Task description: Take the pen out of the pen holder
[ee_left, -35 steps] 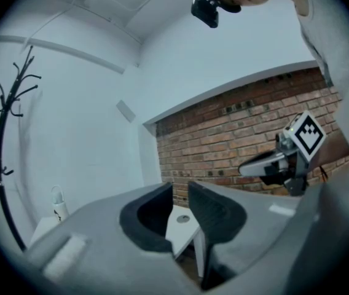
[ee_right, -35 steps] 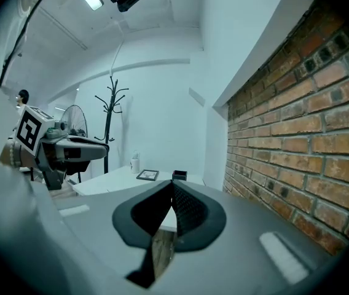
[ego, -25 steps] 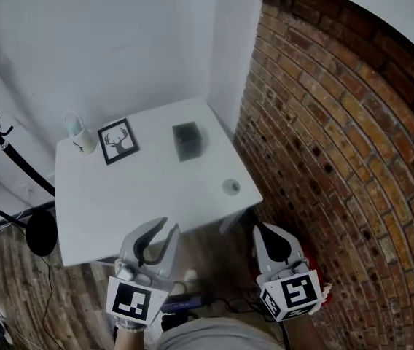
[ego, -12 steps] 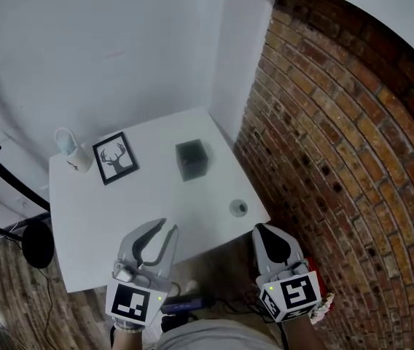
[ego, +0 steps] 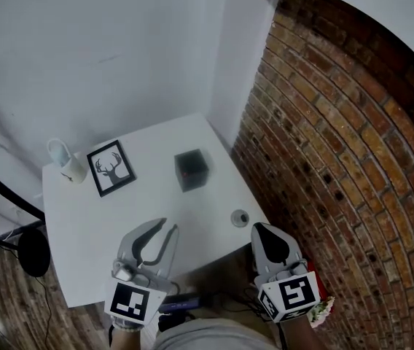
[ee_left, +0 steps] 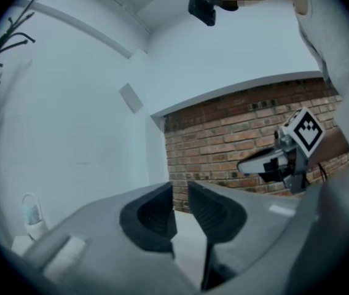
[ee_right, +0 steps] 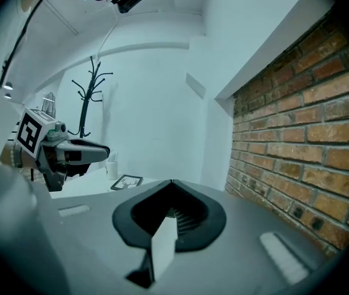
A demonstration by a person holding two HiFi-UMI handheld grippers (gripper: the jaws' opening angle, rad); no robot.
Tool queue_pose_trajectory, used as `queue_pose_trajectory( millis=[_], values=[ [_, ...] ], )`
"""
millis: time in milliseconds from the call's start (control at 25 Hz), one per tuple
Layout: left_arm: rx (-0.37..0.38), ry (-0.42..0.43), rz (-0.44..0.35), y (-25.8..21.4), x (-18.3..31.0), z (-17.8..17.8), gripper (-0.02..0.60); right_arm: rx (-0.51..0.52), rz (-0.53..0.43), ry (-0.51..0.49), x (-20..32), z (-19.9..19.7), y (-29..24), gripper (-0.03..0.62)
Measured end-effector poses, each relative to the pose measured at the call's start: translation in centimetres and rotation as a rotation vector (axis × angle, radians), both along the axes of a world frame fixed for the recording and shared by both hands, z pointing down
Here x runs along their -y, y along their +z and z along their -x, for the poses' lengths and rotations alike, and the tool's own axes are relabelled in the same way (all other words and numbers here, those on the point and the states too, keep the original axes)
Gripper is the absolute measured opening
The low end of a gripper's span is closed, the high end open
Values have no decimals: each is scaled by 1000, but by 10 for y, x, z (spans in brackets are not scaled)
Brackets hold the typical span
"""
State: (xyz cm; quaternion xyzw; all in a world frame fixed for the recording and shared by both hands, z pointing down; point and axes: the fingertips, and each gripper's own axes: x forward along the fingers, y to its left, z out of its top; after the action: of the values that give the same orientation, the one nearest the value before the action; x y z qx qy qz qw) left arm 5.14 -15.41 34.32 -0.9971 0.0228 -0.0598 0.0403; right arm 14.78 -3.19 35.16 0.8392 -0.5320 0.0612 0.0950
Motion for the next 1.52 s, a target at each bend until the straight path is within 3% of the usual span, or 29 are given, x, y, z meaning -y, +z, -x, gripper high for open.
queue_pose_trajectory(
  millis=[560, 960, 1520],
  values=[
    [0, -5, -1, -2, 5, -2, 66, 9, -8, -4, 6, -1, 1, 3],
    [-9, -67, -18, -9, 7, -4, 65, -4, -20, -93, 18, -9, -2, 3],
    [-9, -87, -36, -11, 13, -15, 65, -5, -43, -102, 27, -26, -5, 3]
  ],
)
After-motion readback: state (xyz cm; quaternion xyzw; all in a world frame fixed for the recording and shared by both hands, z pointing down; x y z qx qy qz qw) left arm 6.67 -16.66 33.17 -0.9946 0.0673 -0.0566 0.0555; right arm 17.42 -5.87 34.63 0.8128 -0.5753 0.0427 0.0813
